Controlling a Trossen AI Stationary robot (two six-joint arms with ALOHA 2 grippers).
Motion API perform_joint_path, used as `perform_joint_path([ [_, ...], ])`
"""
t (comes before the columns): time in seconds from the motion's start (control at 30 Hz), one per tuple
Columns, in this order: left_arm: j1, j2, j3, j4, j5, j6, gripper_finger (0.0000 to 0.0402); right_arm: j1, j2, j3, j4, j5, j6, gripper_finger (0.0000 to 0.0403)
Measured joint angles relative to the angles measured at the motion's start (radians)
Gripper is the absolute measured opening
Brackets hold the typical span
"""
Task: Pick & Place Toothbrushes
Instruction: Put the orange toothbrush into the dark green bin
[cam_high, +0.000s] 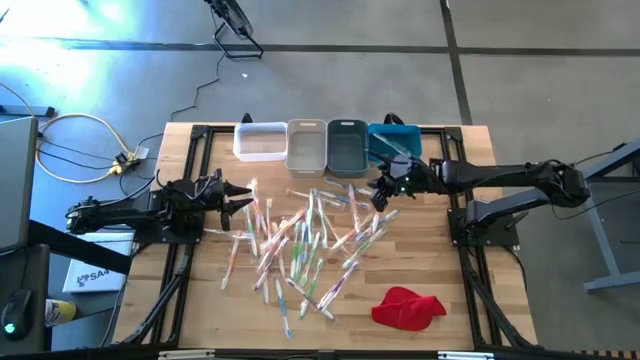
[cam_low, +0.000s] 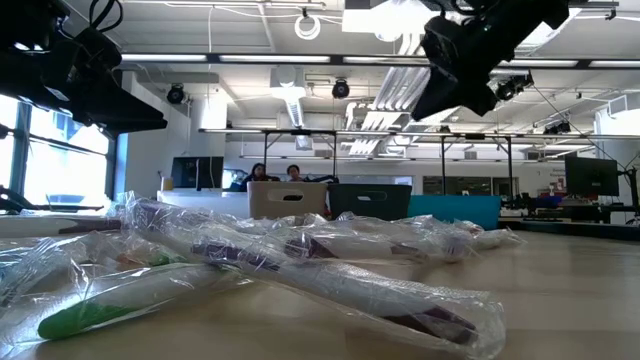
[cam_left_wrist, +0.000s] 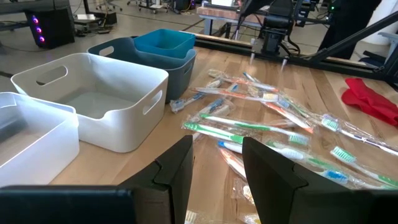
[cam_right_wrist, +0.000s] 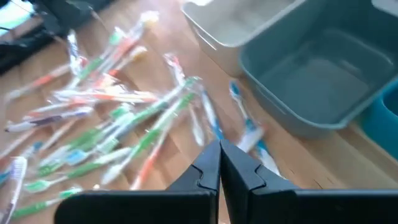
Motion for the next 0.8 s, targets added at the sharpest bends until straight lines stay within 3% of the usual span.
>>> perform_joint_path([
  [0.43, 0.0, 0.0, 0.0, 0.0, 0.0, 0.0, 0.0136, 0.201, 0.022, 0.0, 0.092, 0.282, 0.126, 0.0003],
  [0.8, 0.0, 0.0, 0.0, 0.0, 0.0, 0.0, 0.0136, 0.293, 0.153, 0.001, 0.247, 0.44, 0.14, 0.0003],
])
